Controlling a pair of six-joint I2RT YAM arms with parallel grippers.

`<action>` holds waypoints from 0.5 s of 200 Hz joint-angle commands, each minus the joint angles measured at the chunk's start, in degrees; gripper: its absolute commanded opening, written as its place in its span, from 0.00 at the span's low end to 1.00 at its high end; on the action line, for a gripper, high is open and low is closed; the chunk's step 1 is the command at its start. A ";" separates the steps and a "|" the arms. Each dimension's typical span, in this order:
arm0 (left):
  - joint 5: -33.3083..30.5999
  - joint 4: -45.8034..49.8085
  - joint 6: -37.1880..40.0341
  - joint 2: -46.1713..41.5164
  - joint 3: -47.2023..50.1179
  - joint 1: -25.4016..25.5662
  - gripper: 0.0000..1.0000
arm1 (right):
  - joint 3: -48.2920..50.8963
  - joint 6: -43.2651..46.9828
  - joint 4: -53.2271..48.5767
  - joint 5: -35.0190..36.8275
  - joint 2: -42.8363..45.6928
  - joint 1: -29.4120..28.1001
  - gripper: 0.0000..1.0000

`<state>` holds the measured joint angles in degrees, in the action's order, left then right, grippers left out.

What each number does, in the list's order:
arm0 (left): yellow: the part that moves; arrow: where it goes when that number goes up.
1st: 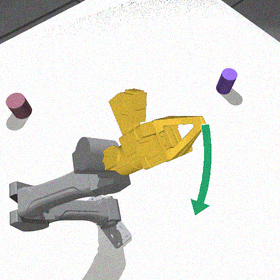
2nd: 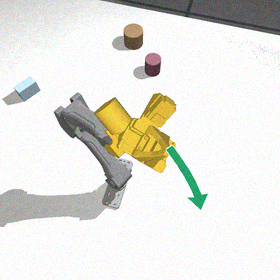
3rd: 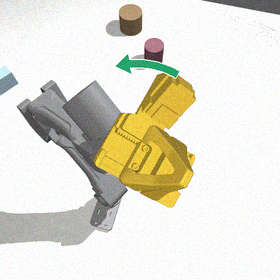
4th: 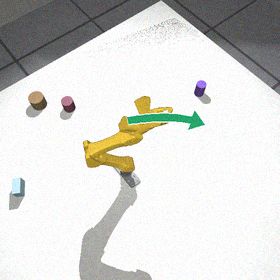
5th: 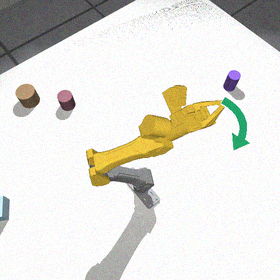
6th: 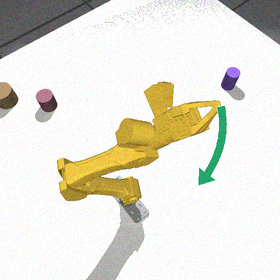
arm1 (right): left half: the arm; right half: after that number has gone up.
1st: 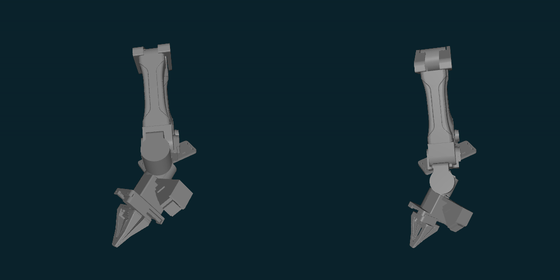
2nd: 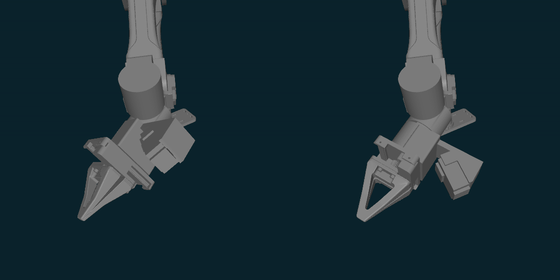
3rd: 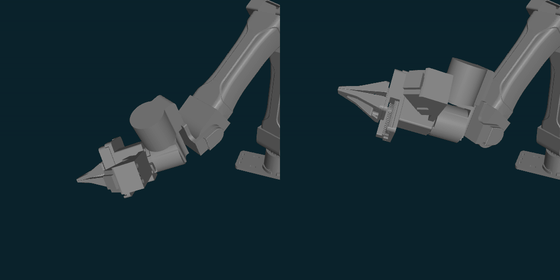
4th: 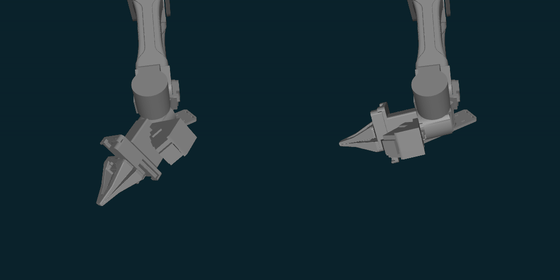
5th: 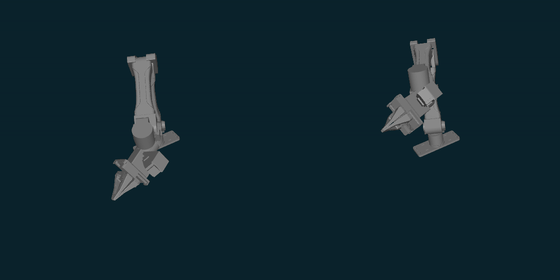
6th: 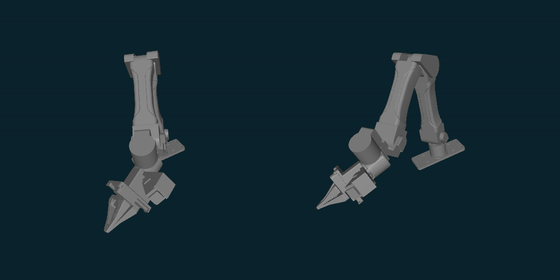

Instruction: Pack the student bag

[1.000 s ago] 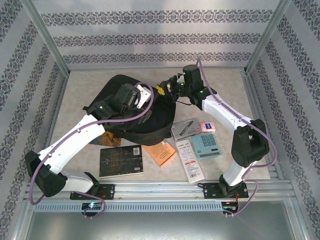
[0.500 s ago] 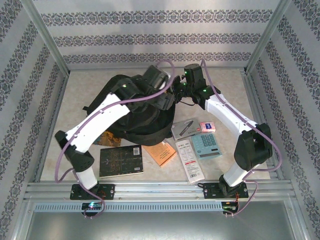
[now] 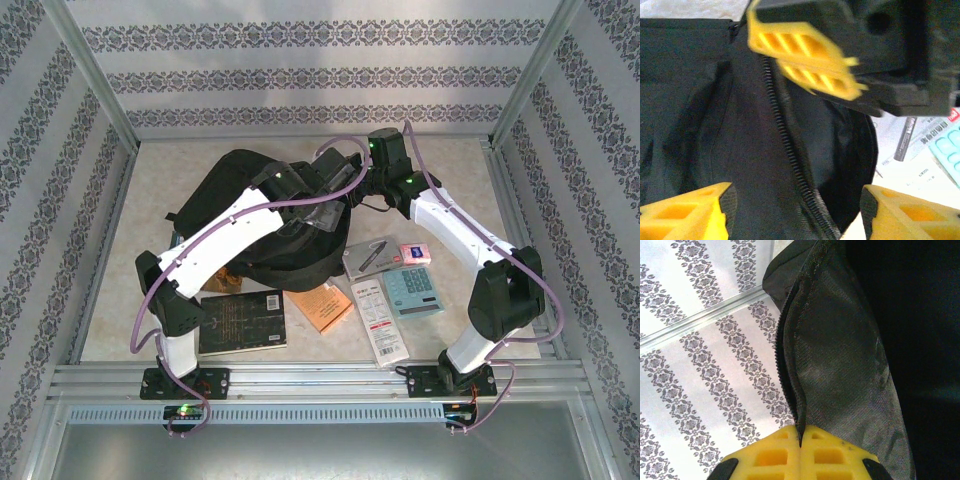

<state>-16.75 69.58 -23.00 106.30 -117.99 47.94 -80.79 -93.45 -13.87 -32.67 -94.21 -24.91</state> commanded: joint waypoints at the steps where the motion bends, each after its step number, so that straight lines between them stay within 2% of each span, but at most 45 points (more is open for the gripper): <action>1: -5.05 2.94 -1.62 0.59 0.83 0.46 0.59 | -0.23 -1.44 1.52 -1.48 1.87 -0.38 0.00; 22: -8.19 3.72 -2.54 1.53 1.29 0.40 0.46 | -0.09 -1.16 1.39 -1.24 2.01 -0.32 0.00; 72: -5.81 2.36 -1.93 2.42 1.27 0.22 0.11 | 0.64 -1.36 2.00 -0.91 1.59 -0.24 0.00; 86: -4.50 2.03 -1.87 2.42 1.36 0.01 0.08 | 0.53 -1.38 2.23 -0.95 1.40 -0.28 0.00; 100: -3.48 1.66 -1.87 2.35 1.36 -0.26 0.11 | 0.29 -1.45 2.34 -0.82 1.18 -0.31 0.00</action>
<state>-21.10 70.30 -24.71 108.33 -117.10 47.94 -80.29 -94.39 -13.50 -32.64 -94.21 -24.88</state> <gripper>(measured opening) 0.086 0.065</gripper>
